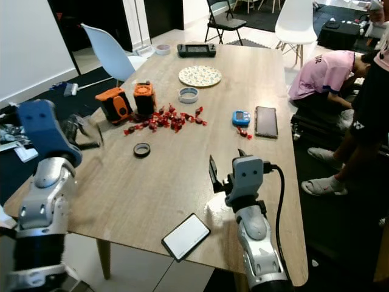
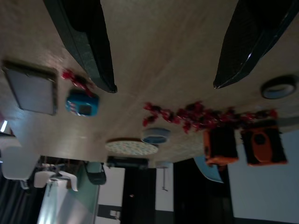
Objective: Hang keys on a hook
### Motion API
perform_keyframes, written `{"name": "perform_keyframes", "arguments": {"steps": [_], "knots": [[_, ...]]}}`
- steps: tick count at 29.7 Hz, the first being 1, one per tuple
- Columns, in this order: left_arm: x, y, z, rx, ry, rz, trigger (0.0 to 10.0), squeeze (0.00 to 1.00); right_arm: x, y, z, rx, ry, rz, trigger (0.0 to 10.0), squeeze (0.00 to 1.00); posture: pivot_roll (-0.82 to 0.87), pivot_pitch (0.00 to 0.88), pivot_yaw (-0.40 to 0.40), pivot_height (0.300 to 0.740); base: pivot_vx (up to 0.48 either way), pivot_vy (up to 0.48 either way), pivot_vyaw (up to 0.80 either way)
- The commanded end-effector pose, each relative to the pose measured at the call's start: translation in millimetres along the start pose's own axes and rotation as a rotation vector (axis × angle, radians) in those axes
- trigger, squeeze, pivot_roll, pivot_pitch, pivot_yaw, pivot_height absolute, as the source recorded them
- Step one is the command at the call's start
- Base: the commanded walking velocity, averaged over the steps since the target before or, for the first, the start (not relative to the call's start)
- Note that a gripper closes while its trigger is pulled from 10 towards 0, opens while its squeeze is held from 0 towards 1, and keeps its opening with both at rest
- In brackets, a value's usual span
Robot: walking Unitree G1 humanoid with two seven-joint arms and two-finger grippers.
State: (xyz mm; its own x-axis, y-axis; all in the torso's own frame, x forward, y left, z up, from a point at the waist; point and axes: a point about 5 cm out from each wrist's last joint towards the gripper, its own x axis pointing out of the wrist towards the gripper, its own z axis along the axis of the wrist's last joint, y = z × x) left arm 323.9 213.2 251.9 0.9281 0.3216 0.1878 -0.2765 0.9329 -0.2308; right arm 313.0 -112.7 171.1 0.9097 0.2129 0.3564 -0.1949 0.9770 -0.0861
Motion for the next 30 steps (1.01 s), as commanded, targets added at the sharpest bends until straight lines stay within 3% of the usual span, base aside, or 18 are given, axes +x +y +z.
{"name": "perform_keyframes", "arguments": {"steps": [1, 2, 3, 10, 23, 25, 26, 30], "knots": [[-6.8, 0.1, -3, -0.067, 0.054, 0.017, 10.0, 0.0, -1.5, 1.7, -2, 0.015, 0.006, 0.007, 10.0, 0.0, 0.16, 0.168, -0.019, 0.74, 0.0, 0.0, 0.0], [-11.8, -0.2, -2, 0.028, 0.056, 0.03, 10.0, 0.0, -1.3, 3.1, -3, 0.018, 0.009, 0.017, 10.0, 0.0, 0.17, 0.165, -0.024, 0.74, 0.0, 0.0, 0.0], [-12.8, 0.2, -2, 0.044, 0.054, 0.034, 10.0, 0.0, -1.1, 3.6, -3, 0.019, 0.01, 0.02, 10.0, 0.0, 0.17, 0.165, -0.024, 0.74, 0.0, 0.0, 0.0], [-16.2, 14.0, -4, 0.112, 0.076, 0.107, 10.0, 0.0, 3.5, 5.9, 0, 0.023, -0.004, 0.033, 10.0, 0.0, 0.18, 0.153, -0.037, 0.74, 0.0, 0.0, 0.0], [-24.0, 14.1, 3, 0.183, 0.056, 0.132, 10.0, 0.0, 9.3, 7.7, 3, 0.033, -0.022, 0.039, 10.0, 0.0, 0.19, 0.139, -0.045, 0.74, 0.0, 0.0, 0.0], [-23.1, 12.8, 2, 0.215, 0.043, 0.115, 10.0, 0.0, 9.9, 7.8, 4, 0.036, -0.025, 0.038, 10.0, 0.0, 0.19, 0.138, -0.046, 0.74, 0.0, 0.0, 0.0], [-22.5, 11.8, 3, 0.279, 0.015, 0.098, 10.0, 0.0, 10.0, 7.9, 4, 0.038, -0.027, 0.038, 10.0, 0.0, 0.18, 0.136, -0.047, 0.74, 0.0, 0.0, 0.0], [-22.1, 8.3, 4, 0.344, -0.05, 0.036, 10.0, 0.0, 9.7, 8.2, 3, 0.046, -0.025, 0.04, 10.0, 0.0, 0.18, 0.131, -0.045, 0.74, 0.0, 0.0, 0.0]]}}
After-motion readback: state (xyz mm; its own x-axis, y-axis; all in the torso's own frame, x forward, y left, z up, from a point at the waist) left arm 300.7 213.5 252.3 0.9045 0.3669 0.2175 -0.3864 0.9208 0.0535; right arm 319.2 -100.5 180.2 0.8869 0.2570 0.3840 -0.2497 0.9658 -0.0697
